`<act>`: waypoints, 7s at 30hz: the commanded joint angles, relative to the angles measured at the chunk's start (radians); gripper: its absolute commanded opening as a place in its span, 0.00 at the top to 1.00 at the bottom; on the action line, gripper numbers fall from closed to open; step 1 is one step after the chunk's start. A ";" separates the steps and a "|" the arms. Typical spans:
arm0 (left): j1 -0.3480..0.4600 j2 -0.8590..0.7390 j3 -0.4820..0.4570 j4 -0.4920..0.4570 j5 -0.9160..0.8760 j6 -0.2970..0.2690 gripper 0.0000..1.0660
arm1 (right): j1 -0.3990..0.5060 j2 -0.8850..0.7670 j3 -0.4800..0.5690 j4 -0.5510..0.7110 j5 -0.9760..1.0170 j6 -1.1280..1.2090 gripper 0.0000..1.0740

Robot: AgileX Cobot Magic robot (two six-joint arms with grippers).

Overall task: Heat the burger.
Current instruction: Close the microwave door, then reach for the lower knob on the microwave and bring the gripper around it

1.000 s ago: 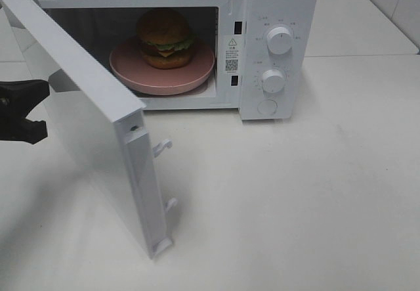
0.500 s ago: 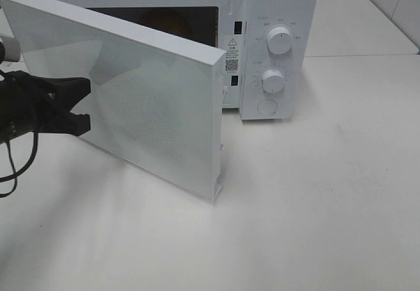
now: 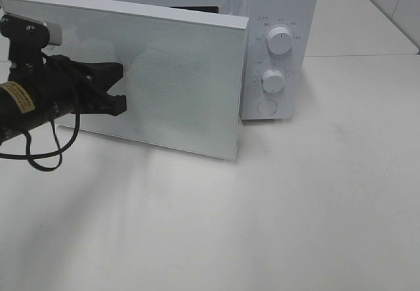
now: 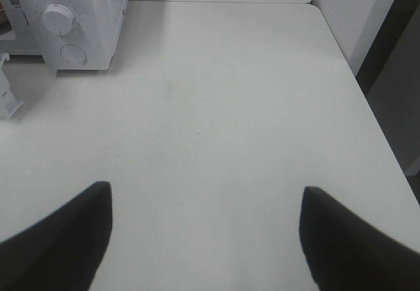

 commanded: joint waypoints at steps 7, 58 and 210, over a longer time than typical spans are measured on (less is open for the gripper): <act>-0.088 0.080 -0.152 -0.048 0.066 -0.004 1.00 | -0.008 -0.025 0.003 -0.001 -0.006 -0.002 0.29; -0.353 0.133 -0.389 -0.087 0.421 -0.012 0.89 | -0.008 -0.025 0.003 -0.001 -0.006 -0.002 0.29; 0.424 -1.825 0.116 -0.424 1.953 0.369 0.08 | -0.008 -0.011 -0.003 -0.001 -0.011 -0.001 0.29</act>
